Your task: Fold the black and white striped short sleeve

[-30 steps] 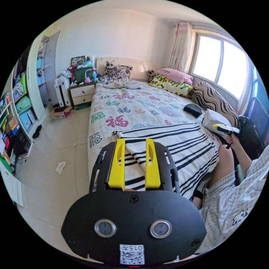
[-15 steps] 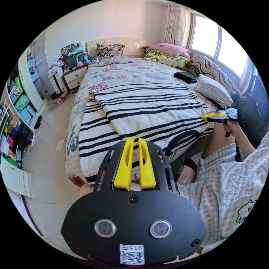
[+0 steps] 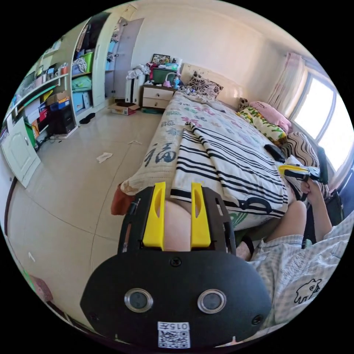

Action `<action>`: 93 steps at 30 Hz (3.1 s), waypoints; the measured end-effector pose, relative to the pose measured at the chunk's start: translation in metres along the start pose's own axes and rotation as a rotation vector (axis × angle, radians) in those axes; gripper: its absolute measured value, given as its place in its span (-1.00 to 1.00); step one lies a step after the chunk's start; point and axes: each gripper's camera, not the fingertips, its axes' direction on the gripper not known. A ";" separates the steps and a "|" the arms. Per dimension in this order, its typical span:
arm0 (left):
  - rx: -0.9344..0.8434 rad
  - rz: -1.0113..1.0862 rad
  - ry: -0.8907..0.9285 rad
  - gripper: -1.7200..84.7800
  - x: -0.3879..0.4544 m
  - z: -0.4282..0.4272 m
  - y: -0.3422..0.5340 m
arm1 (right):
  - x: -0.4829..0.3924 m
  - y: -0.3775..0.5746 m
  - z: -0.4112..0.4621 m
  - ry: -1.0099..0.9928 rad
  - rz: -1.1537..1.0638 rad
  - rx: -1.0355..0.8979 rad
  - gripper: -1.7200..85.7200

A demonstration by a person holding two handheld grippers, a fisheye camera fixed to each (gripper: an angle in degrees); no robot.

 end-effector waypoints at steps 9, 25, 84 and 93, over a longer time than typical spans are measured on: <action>-0.067 -0.044 0.195 -0.72 -0.052 0.032 -0.001 | -0.029 -0.234 0.099 -0.219 0.076 -0.114 -0.73; -0.010 0.066 0.204 -0.94 -0.059 0.032 0.036 | -0.054 -0.388 0.238 0.021 0.143 -0.519 -0.75; -0.076 0.346 0.261 -0.63 0.214 0.375 -0.098 | 0.546 0.131 -0.102 -0.489 0.599 0.110 -0.71; -0.275 0.092 0.576 -0.62 0.129 0.519 -0.146 | 0.584 0.169 -0.121 -0.641 0.595 0.134 -0.58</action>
